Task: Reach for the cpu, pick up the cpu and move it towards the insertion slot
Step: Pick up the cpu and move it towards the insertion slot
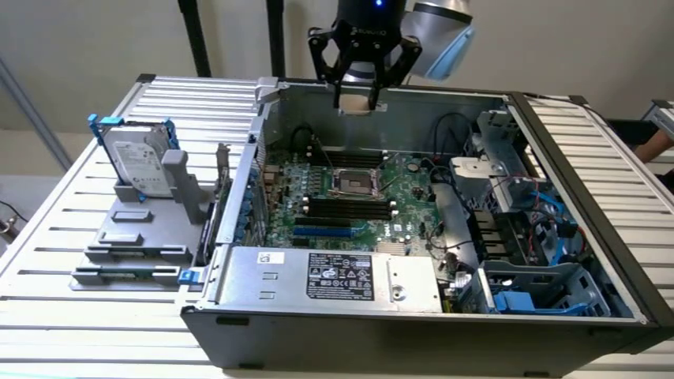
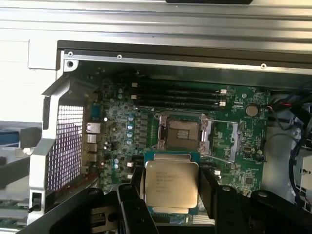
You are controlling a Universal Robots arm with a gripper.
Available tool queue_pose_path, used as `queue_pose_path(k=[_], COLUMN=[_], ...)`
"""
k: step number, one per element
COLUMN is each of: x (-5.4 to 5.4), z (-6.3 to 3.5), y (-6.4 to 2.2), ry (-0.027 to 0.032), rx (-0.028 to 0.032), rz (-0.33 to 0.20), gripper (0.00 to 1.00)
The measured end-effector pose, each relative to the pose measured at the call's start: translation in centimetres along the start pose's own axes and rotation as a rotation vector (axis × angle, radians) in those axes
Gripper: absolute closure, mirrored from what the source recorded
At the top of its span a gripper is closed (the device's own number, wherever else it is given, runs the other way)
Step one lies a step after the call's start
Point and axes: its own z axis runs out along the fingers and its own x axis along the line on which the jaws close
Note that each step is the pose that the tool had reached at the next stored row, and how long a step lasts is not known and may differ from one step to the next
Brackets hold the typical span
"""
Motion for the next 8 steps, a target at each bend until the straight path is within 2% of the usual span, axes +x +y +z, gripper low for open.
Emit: queue_pose_path(k=[6,8], x=[-0.96,-1.07], z=[0.53,0.69], y=[0.86,1.11], ry=[-0.0003,-0.0023], rx=[-0.001,-0.0011], rz=[0.0,0.0], gripper=[0.45,0.45])
